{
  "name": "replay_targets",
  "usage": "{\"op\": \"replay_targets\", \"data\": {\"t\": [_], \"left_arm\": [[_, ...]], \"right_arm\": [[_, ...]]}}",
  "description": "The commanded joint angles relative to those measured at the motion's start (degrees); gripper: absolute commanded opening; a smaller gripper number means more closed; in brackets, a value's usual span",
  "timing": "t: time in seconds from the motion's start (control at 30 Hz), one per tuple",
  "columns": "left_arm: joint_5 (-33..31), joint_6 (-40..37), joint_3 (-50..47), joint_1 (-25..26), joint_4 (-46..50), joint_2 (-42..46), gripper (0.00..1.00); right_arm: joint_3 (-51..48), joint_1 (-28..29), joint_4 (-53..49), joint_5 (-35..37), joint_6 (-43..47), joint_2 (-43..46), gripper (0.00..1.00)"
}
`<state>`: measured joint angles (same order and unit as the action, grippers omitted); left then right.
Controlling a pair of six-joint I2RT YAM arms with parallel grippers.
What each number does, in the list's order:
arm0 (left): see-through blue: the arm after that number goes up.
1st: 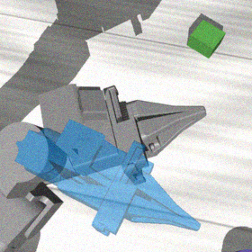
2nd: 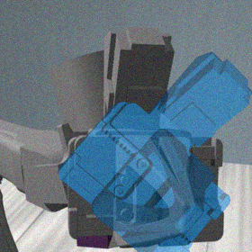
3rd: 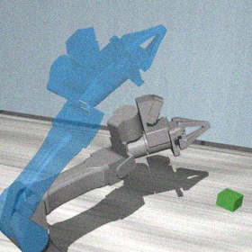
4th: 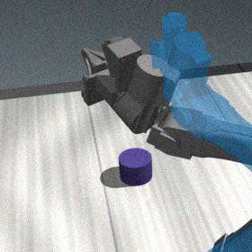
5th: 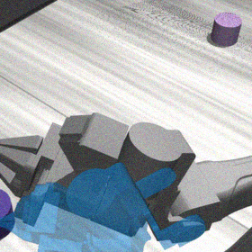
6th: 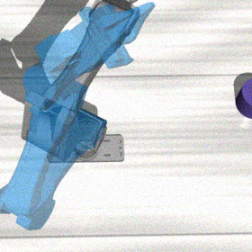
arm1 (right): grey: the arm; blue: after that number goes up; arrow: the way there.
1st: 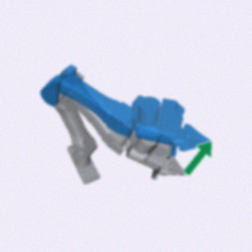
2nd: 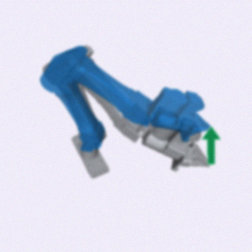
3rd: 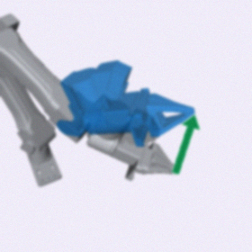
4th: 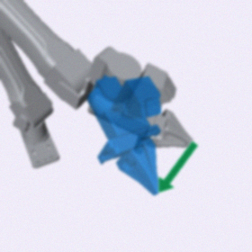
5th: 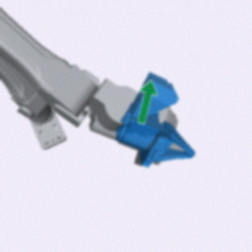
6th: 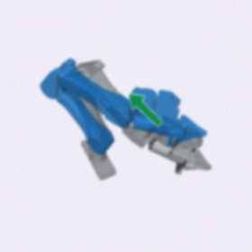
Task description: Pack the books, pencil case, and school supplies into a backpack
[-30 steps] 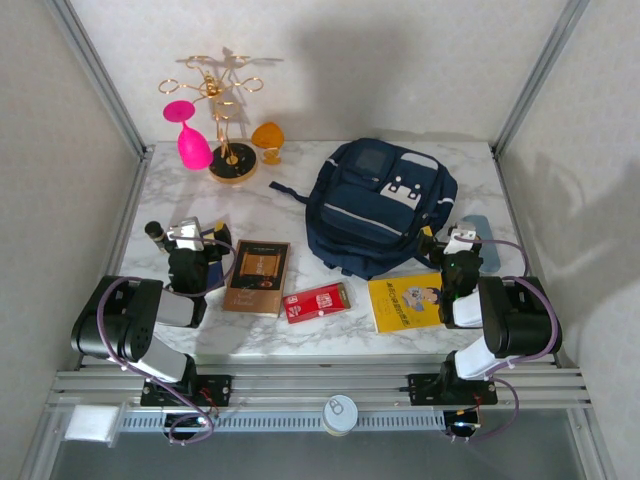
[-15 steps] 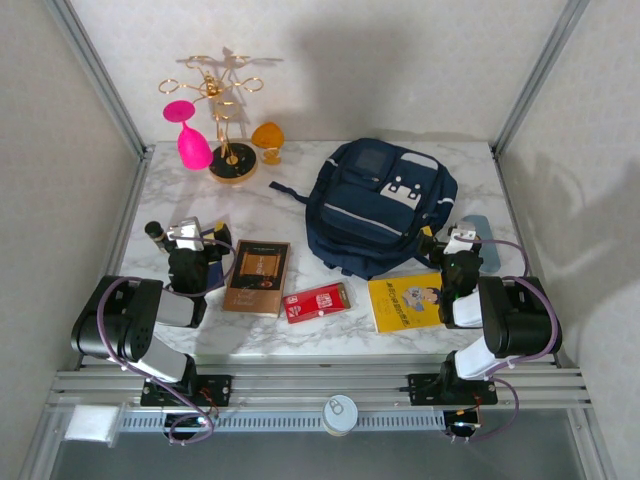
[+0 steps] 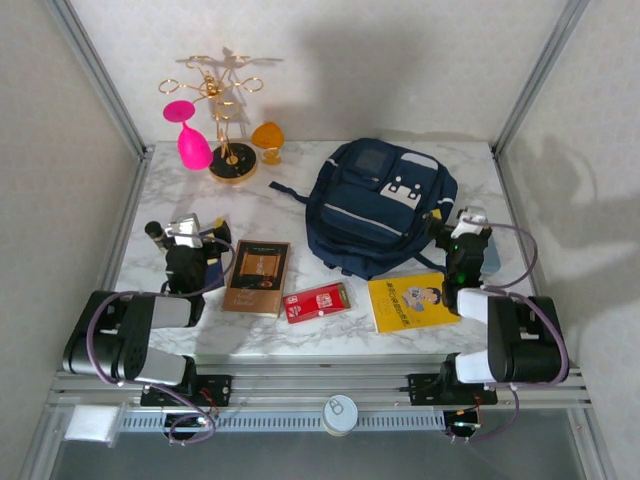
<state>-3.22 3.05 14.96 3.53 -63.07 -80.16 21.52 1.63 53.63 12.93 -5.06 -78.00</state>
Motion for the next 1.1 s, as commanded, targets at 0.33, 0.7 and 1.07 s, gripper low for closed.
{"op": "replay_targets", "data": {"t": [0.33,0.7,1.07], "left_arm": [[6.3,21.0,13.6,-0.5,28.2,11.9,0.99],[5.2,34.2,16.7,2.6,36.8,10.5,0.99],[5.0,38.7,16.7,17.6,36.3,13.6,0.99]], "right_arm": [[18.9,-1.1,-45.4,-11.0,-27.2,0.2,0.99],[20.3,-0.6,-54.3,-23.9,-29.4,-2.6,0.99],[22.0,5.7,-54.0,-29.4,-30.9,-5.1,0.99]]}}
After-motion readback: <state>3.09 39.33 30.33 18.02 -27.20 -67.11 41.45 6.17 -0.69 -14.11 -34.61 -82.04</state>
